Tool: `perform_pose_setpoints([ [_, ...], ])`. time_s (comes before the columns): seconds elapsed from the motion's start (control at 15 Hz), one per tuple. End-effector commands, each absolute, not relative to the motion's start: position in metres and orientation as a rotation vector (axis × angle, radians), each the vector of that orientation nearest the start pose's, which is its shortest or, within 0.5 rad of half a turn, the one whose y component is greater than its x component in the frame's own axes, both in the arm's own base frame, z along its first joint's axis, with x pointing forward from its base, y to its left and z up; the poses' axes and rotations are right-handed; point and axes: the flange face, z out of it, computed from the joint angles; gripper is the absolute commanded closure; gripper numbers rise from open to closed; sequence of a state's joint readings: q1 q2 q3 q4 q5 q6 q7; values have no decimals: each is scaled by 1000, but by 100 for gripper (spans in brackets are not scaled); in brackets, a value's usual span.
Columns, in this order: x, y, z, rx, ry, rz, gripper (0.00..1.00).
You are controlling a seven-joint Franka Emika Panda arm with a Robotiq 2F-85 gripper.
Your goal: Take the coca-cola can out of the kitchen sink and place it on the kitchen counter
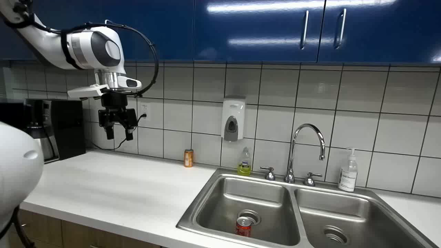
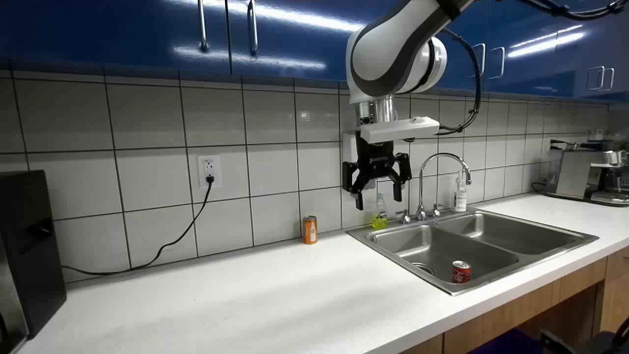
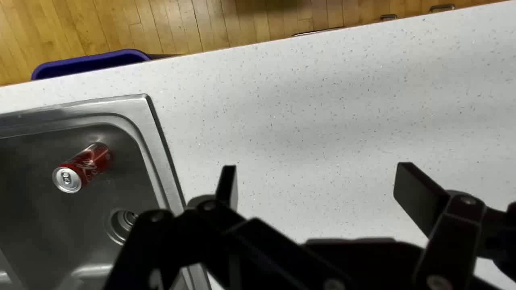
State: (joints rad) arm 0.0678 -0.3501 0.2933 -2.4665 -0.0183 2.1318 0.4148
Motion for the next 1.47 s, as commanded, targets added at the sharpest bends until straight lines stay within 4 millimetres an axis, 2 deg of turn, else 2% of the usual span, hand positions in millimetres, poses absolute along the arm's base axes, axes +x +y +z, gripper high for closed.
perform_pose_setpoints([
  [0.0,403,153,418,-3246,99,-69,0],
  [0.13,409,155,417,-3224,42,-79,0],
  [0.27,418,153,416,-3177,-121,-122,0],
  [0.47,425,138,412,-3156,-321,-152,0],
  [0.53,428,130,409,-3163,-326,-133,0],
  [0.8,439,85,394,-3171,-92,-71,0],
  [1.4,453,-43,328,-3113,492,12,0],
])
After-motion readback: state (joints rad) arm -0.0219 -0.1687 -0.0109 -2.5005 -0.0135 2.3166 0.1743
